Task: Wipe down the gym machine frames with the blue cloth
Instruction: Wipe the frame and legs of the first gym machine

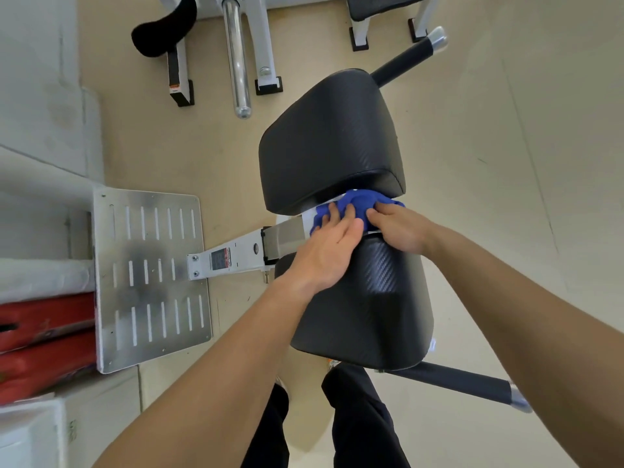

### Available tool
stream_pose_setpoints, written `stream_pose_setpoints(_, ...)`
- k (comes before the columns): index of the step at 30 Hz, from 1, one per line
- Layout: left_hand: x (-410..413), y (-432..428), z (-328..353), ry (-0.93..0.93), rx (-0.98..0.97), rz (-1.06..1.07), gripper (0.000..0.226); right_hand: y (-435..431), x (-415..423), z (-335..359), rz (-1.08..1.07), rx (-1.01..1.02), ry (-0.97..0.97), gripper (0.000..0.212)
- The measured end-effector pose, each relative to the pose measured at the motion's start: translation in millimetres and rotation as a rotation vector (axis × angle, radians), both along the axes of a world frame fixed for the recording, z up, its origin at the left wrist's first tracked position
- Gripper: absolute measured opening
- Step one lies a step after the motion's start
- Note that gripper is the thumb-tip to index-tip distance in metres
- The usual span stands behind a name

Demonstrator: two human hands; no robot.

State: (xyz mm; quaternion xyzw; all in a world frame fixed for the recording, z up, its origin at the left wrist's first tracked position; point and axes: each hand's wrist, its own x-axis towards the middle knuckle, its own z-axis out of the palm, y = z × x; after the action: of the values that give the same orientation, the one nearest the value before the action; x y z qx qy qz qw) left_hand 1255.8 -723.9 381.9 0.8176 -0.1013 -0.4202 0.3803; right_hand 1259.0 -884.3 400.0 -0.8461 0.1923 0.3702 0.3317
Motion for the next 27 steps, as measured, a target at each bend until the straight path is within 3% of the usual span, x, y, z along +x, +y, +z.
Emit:
stream_pose_setpoints(8,4,11,-5,0.005,0.076,0.016,0.053,-4,-10,5,-0.027,0.036,-0.053,0.038)
stream_pose_setpoints(14,-4,9,7,-0.05,0.07,-0.128,0.052,-16,-1,0,-0.026,0.07,0.026,0.038)
stream_pose_setpoints(19,-2,12,1,-0.006,0.177,0.031,0.055,-13,-12,8,0.001,0.092,-0.064,0.038)
stream_pose_setpoints(24,0,-8,15,0.058,-0.016,0.141,0.059,-20,-14,-13,-0.12,0.171,-0.108,0.036)
stream_pose_setpoints(27,6,-5,11,0.02,0.026,0.126,0.052,-24,-11,-18,-0.191,0.171,-0.119,0.028)
